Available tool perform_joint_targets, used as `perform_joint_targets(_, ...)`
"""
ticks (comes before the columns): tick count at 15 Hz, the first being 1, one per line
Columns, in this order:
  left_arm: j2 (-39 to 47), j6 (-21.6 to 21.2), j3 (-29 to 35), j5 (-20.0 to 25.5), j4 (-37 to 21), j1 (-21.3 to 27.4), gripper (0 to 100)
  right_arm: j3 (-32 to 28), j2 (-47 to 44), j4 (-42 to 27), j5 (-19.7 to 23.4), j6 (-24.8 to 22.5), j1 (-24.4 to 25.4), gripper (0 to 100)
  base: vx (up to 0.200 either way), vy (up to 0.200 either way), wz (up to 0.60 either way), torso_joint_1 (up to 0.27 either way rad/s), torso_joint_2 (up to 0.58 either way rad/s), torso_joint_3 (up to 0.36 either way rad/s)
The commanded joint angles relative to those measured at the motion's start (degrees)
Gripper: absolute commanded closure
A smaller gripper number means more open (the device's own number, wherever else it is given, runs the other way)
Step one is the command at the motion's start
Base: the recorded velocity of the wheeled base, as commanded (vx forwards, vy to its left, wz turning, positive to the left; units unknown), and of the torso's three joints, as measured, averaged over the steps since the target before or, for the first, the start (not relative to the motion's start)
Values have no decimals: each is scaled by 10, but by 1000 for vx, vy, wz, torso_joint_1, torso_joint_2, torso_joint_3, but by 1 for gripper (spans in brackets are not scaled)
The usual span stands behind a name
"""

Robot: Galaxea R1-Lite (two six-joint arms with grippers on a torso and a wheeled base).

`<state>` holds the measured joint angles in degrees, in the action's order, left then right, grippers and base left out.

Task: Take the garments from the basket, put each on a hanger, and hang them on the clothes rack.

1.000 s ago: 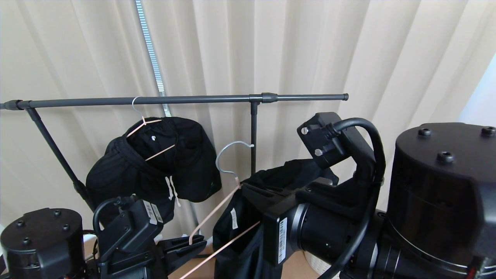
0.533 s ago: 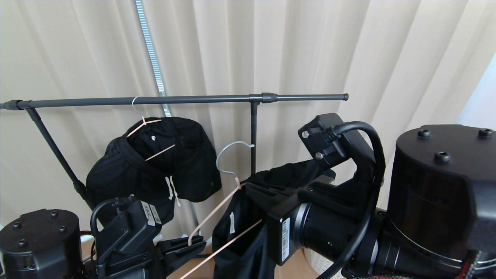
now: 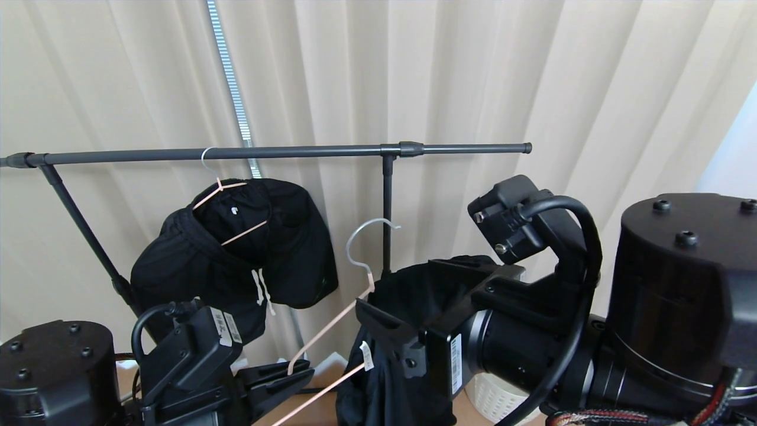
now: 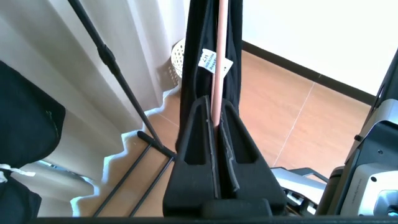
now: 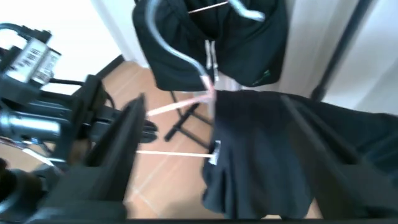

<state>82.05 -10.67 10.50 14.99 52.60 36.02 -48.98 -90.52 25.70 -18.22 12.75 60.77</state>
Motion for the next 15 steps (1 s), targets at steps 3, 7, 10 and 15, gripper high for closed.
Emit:
perform_joint_targets(3,-5,0,-3,0,1,0,100,20,39,-1,15,-36,-35,0,0,0,0,0,0,0)
perform_joint_targets(7,-4,0,-10,2,1,-2,100,39,77,-19,83,-125,-82,0,0,0,0,0,0,0)
perform_joint_targets(10,-8,-1,-22,43,0,-4,100,-21,89,-166,172,-292,-183,0,0,0,0,0,0,0)
perform_joint_targets(15,-9,-3,-33,57,0,5,100,-242,15,-503,446,-512,-312,0,0,0,0,0,0,0)
